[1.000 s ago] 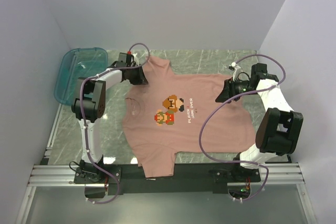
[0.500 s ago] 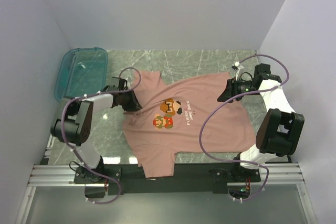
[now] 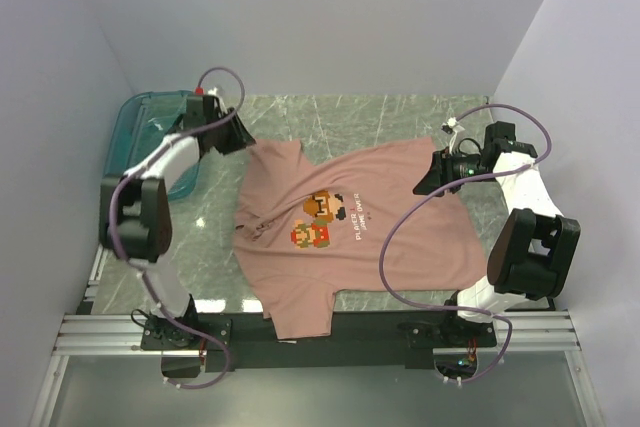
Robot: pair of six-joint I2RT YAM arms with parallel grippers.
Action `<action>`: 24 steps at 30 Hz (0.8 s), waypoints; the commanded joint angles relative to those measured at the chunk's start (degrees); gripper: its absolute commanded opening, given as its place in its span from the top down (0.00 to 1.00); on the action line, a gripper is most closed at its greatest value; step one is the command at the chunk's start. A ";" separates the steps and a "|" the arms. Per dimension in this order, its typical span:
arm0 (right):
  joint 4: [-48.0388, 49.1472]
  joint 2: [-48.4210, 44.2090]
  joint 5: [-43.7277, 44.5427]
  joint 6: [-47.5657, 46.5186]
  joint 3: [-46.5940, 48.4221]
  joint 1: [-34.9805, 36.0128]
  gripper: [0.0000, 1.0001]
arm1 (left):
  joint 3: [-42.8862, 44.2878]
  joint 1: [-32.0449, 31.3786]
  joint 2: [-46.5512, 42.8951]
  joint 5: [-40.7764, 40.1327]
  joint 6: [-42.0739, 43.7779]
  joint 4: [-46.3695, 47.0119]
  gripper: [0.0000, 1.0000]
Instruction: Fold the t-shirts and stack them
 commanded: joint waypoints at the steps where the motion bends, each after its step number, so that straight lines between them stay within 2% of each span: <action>1: -1.25 -2.25 -2.20 -1.34 2.79 -0.37 0.39 | 10.36 2.41 11.00 -1.50 4.23 -4.05 0.58; 6: -1.52 -1.98 -2.38 -1.69 2.96 -0.37 0.39 | 22.00 2.94 20.52 -4.58 7.31 -8.36 0.59; 11: -2.13 -1.28 -2.47 -2.13 3.31 -0.37 0.39 | 32.36 3.03 28.17 -2.40 10.47 -11.96 0.59; 24: -1.96 -0.40 -1.85 -1.69 3.40 -0.37 0.39 | 36.86 3.03 35.21 4.47 12.24 -14.43 0.62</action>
